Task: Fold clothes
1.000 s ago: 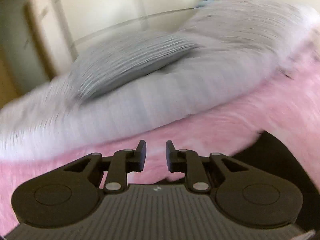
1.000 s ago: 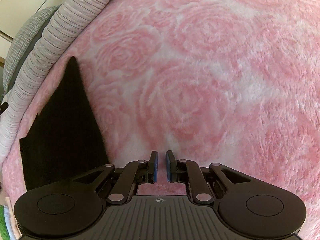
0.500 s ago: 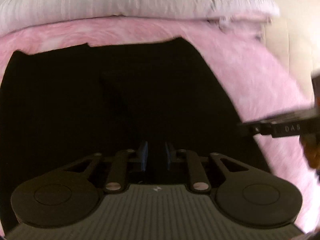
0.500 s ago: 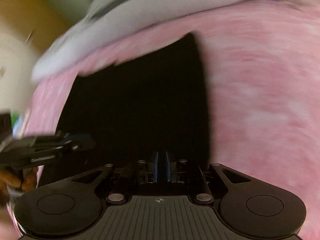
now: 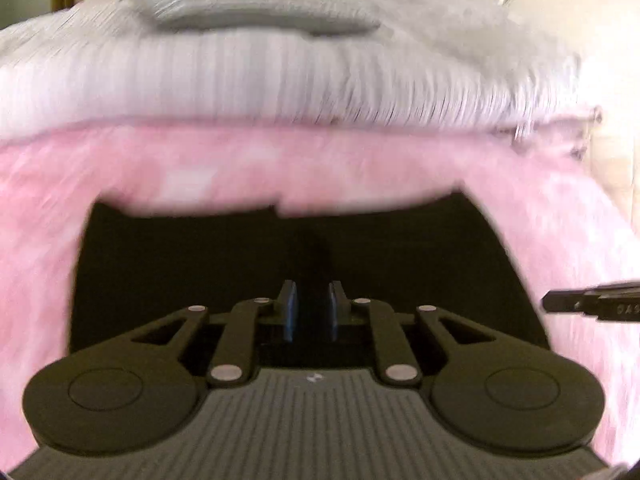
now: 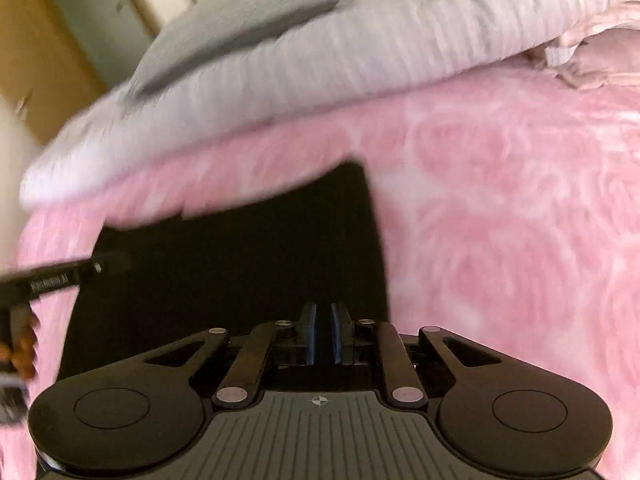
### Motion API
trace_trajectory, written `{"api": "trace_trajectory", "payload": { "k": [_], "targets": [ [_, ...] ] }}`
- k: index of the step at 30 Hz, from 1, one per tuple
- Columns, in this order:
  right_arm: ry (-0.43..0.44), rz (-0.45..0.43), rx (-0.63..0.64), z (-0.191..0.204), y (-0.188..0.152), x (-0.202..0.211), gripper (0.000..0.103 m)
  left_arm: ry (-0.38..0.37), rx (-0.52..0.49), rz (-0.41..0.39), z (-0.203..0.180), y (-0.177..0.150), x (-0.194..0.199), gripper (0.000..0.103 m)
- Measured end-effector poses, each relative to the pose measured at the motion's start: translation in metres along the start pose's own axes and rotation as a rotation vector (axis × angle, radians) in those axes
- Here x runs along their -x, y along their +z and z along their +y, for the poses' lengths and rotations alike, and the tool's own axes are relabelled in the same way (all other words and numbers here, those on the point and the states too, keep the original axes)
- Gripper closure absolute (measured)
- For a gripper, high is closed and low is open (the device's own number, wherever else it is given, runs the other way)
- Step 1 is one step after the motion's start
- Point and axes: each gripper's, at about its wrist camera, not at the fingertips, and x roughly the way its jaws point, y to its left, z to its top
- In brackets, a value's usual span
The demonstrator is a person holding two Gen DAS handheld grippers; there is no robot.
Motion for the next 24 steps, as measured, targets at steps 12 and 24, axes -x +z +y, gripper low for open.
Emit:
{"api": "trace_trajectory", "payload": {
  "k": [12, 24],
  "targets": [
    [-0.243, 0.128, 0.064, 0.053, -0.244, 0.122, 0.092, 0.165, -0.009, 0.193, 0.005, -0.24, 0.181, 0.09],
    [-0.262, 0.192, -0.042, 0.099, -0.293, 0.166, 0.091, 0.108, 0.061, 0.233, -0.01, -0.278, 0.229, 0.088]
  ]
}}
